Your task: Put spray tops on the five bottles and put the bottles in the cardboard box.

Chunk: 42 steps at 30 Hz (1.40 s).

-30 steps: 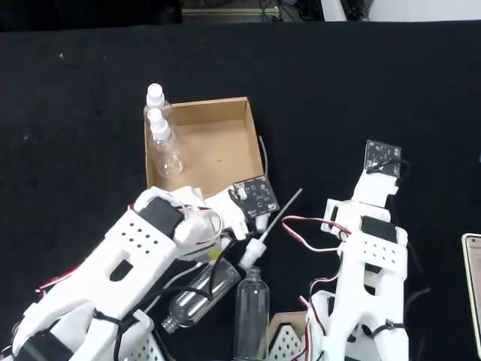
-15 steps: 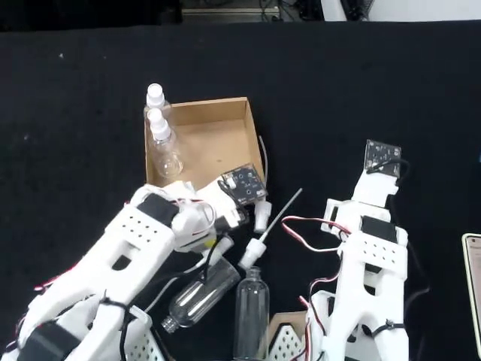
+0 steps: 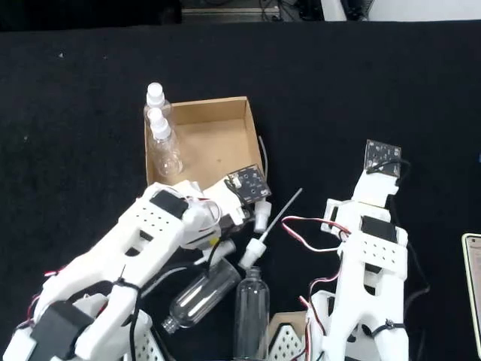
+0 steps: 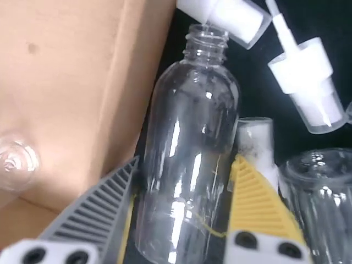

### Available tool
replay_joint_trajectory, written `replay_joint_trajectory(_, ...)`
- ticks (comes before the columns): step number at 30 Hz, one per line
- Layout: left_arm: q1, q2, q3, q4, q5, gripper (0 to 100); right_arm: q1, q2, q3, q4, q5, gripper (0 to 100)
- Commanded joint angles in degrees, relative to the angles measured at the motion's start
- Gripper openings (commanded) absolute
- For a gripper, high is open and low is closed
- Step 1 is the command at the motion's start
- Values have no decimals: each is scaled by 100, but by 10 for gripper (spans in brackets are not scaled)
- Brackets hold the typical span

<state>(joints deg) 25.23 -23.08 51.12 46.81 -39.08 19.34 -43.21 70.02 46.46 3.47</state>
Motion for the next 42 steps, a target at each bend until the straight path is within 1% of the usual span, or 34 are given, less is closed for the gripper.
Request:
replay_joint_trajectory(1, -13, 404, -242, -105, 26, 237, 88, -215, -13, -167, 44, 198)
replay_joint_trajectory(5, -4, 659, -400, -97, 53, 237, 88, -215, -13, -167, 44, 198)
replay_joint_trajectory(13, 92, 738, -505, -88, 35, 231, 88, -215, -13, -167, 44, 198)
replay_joint_trajectory(17, 295, 677, -567, 281, 35, 230, 88, -215, -13, -167, 44, 198)
replay_joint_trajectory(22, 330, 668, -708, 492, 35, 227, 88, -215, -13, -167, 44, 198)
replay_joint_trajectory(26, 356, 668, -725, 536, 35, 170, 88, -215, -13, -167, 44, 198)
replay_joint_trajectory(29, 295, 668, -752, 563, 35, 166, 88, -215, -13, -167, 44, 198)
replay_joint_trajectory(30, 259, 642, -822, 677, 35, 168, 88, -215, -13, -167, 44, 198)
replay_joint_trajectory(32, 259, 501, -1103, 1152, 35, 168, 88, -215, -13, -167, 44, 198)
replay_joint_trajectory(39, 224, -360, -2774, 3156, 44, 168, 88, -215, -13, -167, 44, 198)
replay_joint_trajectory(42, -66, -554, -3521, 3938, 70, 168, 88, -215, -13, -167, 44, 198)
